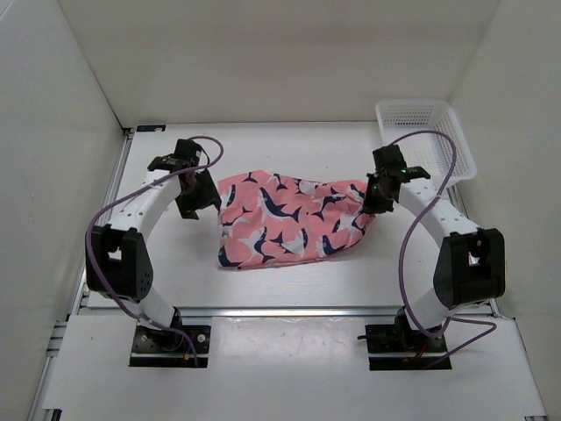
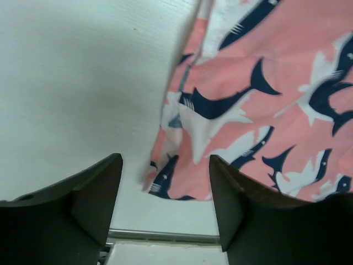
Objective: Fold and stack the shorts
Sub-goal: Fold the shorts
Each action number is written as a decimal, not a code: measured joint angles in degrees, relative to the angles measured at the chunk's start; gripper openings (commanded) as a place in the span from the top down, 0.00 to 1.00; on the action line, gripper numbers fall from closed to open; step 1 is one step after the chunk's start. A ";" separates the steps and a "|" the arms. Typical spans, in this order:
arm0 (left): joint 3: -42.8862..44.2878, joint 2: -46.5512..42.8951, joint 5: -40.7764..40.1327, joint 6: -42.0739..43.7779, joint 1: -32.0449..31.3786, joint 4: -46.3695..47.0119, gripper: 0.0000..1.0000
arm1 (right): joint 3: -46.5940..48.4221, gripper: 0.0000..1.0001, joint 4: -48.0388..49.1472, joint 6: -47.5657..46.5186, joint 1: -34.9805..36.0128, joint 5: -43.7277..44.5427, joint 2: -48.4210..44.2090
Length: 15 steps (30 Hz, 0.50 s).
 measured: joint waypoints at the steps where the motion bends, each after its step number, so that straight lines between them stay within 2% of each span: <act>1: -0.22 1.16 0.61 -0.07 -0.33 0.85 0.49 | 2.14 1.00 -1.46 -0.35 0.26 1.62 -0.42; 2: -0.39 2.51 1.07 -0.37 -0.44 1.55 0.69 | 3.93 1.00 -2.45 -0.59 0.52 2.84 -0.68; 3: -0.44 3.91 1.40 -0.83 -0.68 2.23 0.85 | 6.01 1.00 -3.61 -0.83 0.94 3.91 -0.90; 4: -0.50 5.46 1.70 -0.85 -0.94 2.99 0.90 | 8.24 1.00 -5.03 -1.01 1.49 4.96 -0.92; 9: -0.79 12.50 2.67 -0.76 -1.77 5.88 0.90 | 19.04 1.00 -11.06 -1.46 6.47 9.29 0.09; 15: -0.83 16.70 3.91 -0.74 -1.86 8.55 0.90 | 29.00 1.00 -15.63 -0.68 16.55 14.10 5.55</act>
